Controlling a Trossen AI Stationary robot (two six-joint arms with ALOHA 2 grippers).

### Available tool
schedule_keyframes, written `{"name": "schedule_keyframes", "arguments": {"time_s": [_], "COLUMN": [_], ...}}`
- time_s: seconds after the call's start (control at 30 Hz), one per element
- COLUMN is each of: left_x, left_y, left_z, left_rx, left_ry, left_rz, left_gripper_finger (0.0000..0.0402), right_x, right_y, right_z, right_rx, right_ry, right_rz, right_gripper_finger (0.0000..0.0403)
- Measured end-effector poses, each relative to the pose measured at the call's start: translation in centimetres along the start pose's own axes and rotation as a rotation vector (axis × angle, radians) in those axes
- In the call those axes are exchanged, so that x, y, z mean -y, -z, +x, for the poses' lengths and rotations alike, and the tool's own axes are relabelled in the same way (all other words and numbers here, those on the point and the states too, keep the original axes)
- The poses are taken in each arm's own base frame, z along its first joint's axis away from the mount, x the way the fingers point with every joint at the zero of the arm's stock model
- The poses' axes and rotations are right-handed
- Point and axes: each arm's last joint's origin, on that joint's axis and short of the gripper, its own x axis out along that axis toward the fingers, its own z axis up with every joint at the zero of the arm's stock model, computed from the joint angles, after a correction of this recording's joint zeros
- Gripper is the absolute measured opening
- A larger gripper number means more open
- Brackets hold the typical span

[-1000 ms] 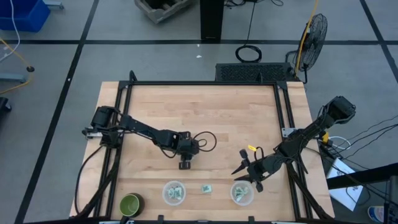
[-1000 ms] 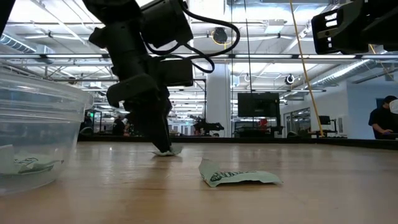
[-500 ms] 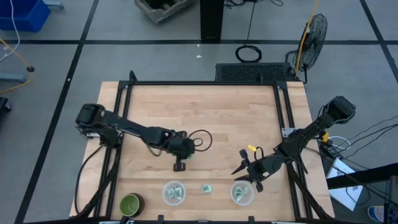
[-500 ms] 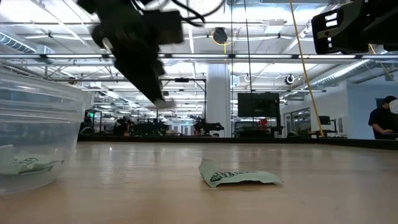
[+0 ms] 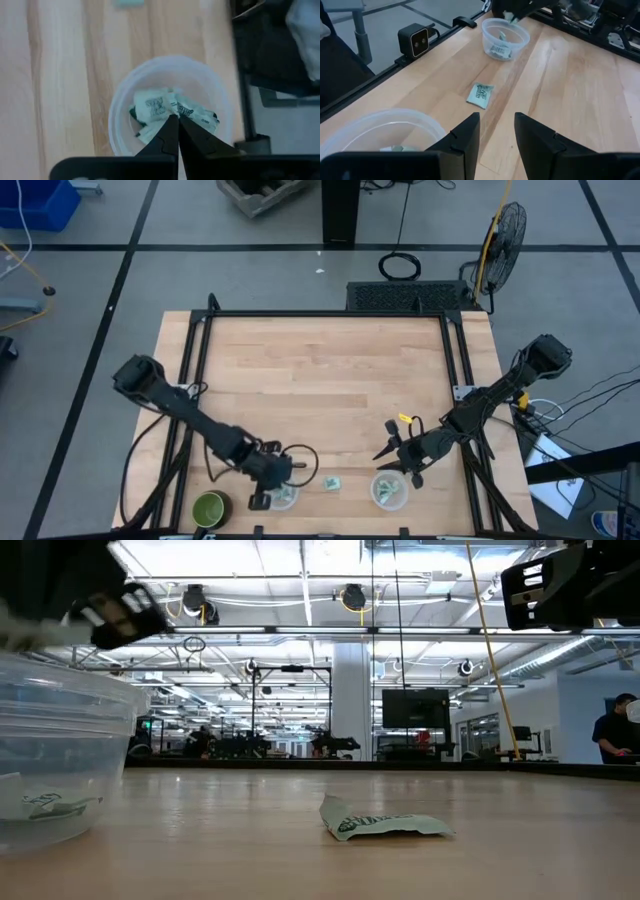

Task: Pick and place Stevia / Truvia into bins
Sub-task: Put the stevia packet into the left transparent container, then put the stevia packet into the right transparent container

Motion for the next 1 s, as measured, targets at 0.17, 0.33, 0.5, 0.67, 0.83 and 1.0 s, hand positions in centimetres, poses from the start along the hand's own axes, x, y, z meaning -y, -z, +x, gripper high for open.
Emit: {"name": "schedule_keyframes", "arguments": {"time_s": [0.17, 0.33, 0.5, 0.67, 0.83, 1.0], "left_x": [-0.2, -1.2, -1.4, -1.7, -2.5, -3.2], "left_y": [0.3, -0.3, -0.4, -0.6, -1.0, -1.6], "left_z": [1.5, 1.4, 1.4, 1.4, 1.3, 1.1], "left_rx": [-0.025, 0.009, 0.022, 0.029, 0.034, 0.026], "left_ry": [-0.043, -0.078, -0.097, -0.1, -0.105, -0.06], "left_rz": [-0.091, -0.209, -0.231, -0.24, -0.264, -0.287], "left_gripper_finger": [0.0037, 0.0065, 0.009, 0.0098, 0.0097, 0.0097], "right_x": [0.2, 0.9, 1.5, 2.2, 3.0, 4.0], "right_y": [-0.2, -0.2, 0.0, 0.0, -0.5, -2.3], "right_z": [0.0, 0.1, 1.0, 3.0, 6.4, 10.2], "right_rx": [0.017, 0.016, 0.04, 0.167, 0.215, 0.096], "right_ry": [0.049, 0.125, 0.085, -0.004, -0.111, -0.308], "right_rz": [-0.004, 0.012, 0.005, -0.005, -0.031, -0.118], "right_gripper_finger": [0.0116, 0.0121, 0.0142, 0.017, 0.0194, 0.0203]}}
